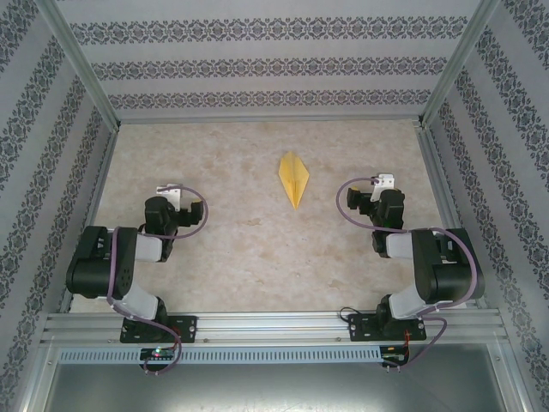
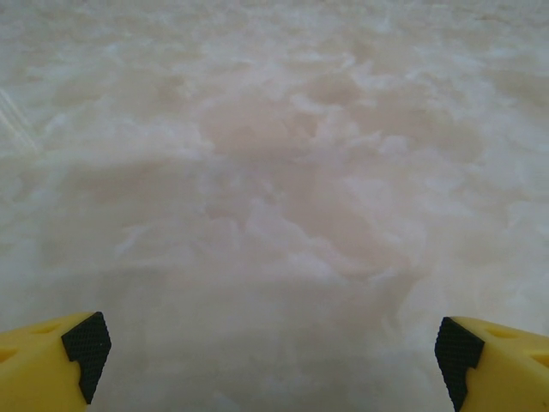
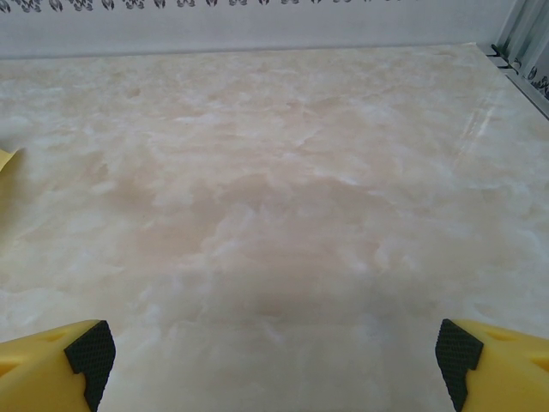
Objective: Fold a paper plane with a square sheet of paper (fold left side to right side)
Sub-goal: Reset both arms
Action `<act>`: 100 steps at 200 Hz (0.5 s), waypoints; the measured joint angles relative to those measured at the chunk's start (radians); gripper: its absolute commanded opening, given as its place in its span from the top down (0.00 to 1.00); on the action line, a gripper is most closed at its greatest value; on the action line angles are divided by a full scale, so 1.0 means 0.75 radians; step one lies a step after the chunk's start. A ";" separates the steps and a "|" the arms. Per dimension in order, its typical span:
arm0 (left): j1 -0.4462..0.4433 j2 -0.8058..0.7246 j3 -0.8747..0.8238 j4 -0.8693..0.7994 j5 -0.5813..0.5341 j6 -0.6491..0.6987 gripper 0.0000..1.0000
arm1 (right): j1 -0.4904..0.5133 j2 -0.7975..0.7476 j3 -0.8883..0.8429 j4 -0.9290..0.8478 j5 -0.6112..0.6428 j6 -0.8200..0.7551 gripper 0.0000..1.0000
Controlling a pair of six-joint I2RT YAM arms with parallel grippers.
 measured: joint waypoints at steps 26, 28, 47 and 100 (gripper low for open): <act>0.000 0.000 0.047 -0.003 -0.003 -0.001 0.00 | 0.000 0.000 0.000 0.001 0.000 -0.001 0.02; 0.000 0.000 0.049 -0.003 -0.006 -0.001 0.00 | 0.000 0.000 0.000 0.000 0.000 -0.001 0.02; 0.000 0.000 0.055 -0.004 -0.018 -0.001 0.00 | 0.001 0.000 0.000 0.000 0.001 -0.002 0.02; -0.001 0.000 0.055 -0.004 -0.052 -0.001 0.00 | 0.030 0.000 0.000 0.000 0.026 -0.026 0.02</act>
